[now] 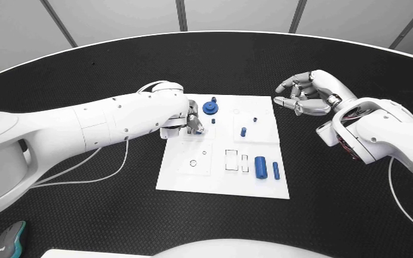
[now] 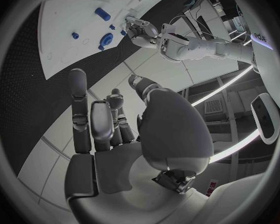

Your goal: Assemble the parts on the task board

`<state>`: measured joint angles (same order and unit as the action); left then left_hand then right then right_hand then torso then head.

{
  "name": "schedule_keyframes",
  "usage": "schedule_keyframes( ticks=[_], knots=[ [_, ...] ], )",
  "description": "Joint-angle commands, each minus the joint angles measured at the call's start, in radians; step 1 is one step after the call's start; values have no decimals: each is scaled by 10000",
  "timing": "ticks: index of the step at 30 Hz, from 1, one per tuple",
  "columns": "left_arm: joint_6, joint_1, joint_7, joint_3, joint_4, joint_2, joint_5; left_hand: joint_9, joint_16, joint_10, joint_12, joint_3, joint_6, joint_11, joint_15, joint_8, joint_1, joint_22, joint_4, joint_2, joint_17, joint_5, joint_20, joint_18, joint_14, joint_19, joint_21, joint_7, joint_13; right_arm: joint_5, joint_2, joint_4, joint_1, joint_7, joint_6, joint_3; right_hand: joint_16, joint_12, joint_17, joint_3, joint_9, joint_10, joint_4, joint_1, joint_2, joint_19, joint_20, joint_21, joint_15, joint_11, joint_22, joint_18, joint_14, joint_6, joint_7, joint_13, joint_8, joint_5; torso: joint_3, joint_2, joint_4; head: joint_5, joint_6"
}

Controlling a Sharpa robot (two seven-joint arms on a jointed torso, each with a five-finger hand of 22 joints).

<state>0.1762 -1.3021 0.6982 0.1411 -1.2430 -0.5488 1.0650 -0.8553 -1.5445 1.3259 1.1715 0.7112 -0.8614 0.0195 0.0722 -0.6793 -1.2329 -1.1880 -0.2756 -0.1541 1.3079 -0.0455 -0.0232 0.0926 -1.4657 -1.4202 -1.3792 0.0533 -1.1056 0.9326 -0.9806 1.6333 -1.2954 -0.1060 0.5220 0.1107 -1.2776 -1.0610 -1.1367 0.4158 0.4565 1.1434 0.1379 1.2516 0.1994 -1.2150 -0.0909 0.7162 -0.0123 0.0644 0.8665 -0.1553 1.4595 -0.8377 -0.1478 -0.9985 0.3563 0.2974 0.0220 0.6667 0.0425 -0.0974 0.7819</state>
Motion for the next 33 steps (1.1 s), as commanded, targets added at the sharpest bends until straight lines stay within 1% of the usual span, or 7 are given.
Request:
schedule_keyframes(
  ticks=[1, 11, 25, 27, 33],
  knots=[
    [-71, 0, 249, 0, 49, 47, 0, -10, -43, 18, 48, 991, -32, 13, 88, -77, 67, -15, 938, 75, 2279, -33, -6, -188, -950, -82, -25, -11, -16, 0, -2, 2, 0, -2, 0, 0, 69, 35, 9, -6, 10, -37, 77, 5, 5, -91, 4, -36, -13, -8, -9, -100, 22, 53, -21, 9, 36, 44, -1, -5, 8, -2, 0],
    [-264, 1, 261, 0, 177, 112, 0, -42, -42, 16, 67, 991, -15, 16, 91, -112, 162, -13, 883, 133, 2277, -32, 0, -186, -949, -80, -23, -15, -29, 0, -11, 10, 0, 5, -12, 0, 69, 35, 9, -6, 10, -37, 77, 5, 5, -91, 4, -36, -13, -8, -9, -100, 22, 53, -21, 9, 36, 44, -1, 1, 0, 19, -3],
    [55, 1, 322, -1, 294, 196, 0, -57, -38, -14, 35, 1003, 16, 21, 94, -121, 166, -27, 903, 140, 2271, -33, 0, -189, -947, -85, -29, -21, 11, 0, -14, 30, 0, 12, -60, 0, 91, 35, 26, -10, 15, -36, 90, 4, 9, -86, 5, -86, -15, -11, -45, -106, 19, 57, -18, 11, 56, 48, -9, -4, 2, 38, 26],
    [84, 1, 325, -1, 297, 200, -1, -57, -38, -14, 35, 1003, 16, 21, 94, -121, 166, -27, 903, 140, 2271, -33, 0, -189, -947, -85, -29, -21, 11, 0, -15, 31, 0, 13, -65, 0, 91, 35, 26, -10, 15, -36, 90, 4, 9, -86, 5, -86, -15, -11, -45, -106, 19, 57, -18, 11, 56, 48, -6, -5, 3, 38, 25],
    [-62, 1, 316, -1, 293, 175, -1, -63, -40, -21, 29, 1008, 25, 24, 96, -125, 162, -38, 917, 139, 2274, -32, 0, -192, -948, -89, -34, -24, 19, 0, -25, 29, 0, 18, -77, 0, 91, 35, 26, -10, 15, -36, 90, 4, 9, -86, 5, -86, -15, -11, -45, -106, 19, 57, -18, 11, 56, 48, -3, -14, -9, 52, 28]
  ],
)
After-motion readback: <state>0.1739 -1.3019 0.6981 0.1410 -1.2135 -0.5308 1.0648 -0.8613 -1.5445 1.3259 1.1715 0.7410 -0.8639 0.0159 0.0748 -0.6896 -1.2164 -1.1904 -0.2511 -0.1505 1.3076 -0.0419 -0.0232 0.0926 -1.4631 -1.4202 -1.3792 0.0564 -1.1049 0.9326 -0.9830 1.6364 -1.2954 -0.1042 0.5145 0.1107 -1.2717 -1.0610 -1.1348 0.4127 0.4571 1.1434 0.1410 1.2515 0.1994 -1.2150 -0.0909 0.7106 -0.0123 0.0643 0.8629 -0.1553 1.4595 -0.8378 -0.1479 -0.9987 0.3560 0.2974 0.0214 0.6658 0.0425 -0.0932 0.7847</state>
